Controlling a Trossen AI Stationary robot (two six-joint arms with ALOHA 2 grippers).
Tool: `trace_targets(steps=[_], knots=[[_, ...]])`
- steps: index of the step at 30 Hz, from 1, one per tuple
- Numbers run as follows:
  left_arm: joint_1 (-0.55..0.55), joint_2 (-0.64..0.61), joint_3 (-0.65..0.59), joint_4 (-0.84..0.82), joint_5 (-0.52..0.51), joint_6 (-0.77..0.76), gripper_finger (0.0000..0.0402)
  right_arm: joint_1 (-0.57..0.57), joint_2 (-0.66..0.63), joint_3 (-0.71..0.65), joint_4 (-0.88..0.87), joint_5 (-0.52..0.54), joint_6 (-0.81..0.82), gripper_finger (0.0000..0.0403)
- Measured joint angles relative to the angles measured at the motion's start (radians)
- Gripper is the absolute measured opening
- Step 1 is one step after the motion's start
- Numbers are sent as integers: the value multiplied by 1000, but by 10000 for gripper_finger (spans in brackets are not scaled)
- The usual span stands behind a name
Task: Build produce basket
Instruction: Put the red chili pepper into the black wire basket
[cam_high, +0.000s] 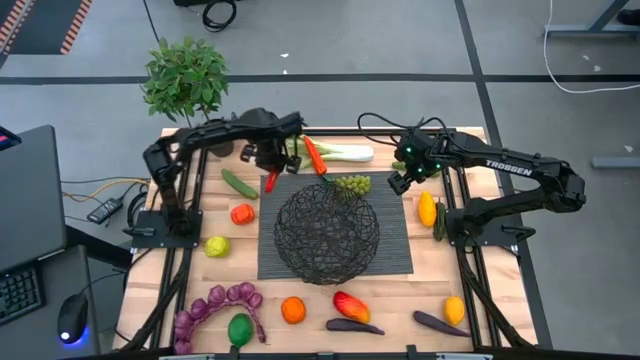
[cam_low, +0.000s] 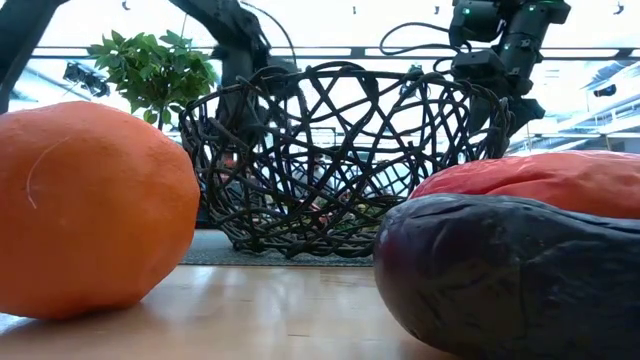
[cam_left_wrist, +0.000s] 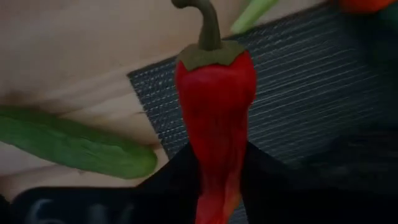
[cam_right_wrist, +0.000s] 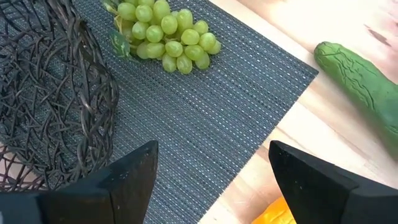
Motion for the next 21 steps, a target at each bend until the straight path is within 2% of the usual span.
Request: trace_targets(steps=[4, 8, 14, 21], knots=[[-37, -76, 33, 37, 13, -35, 83, 0, 0, 0, 0, 0, -4, 312], [-103, -118, 88, 58, 19, -46, 94, 0, 0, 0, 3, 0, -23, 312], [-227, -124, 206, 72, 16, -53, 101, 0, 0, 0, 4, -1, -29, 312], [-354, -121, 220, 123, 17, -53, 106, 1, 0, 0, -4, -19, -10, 312]])
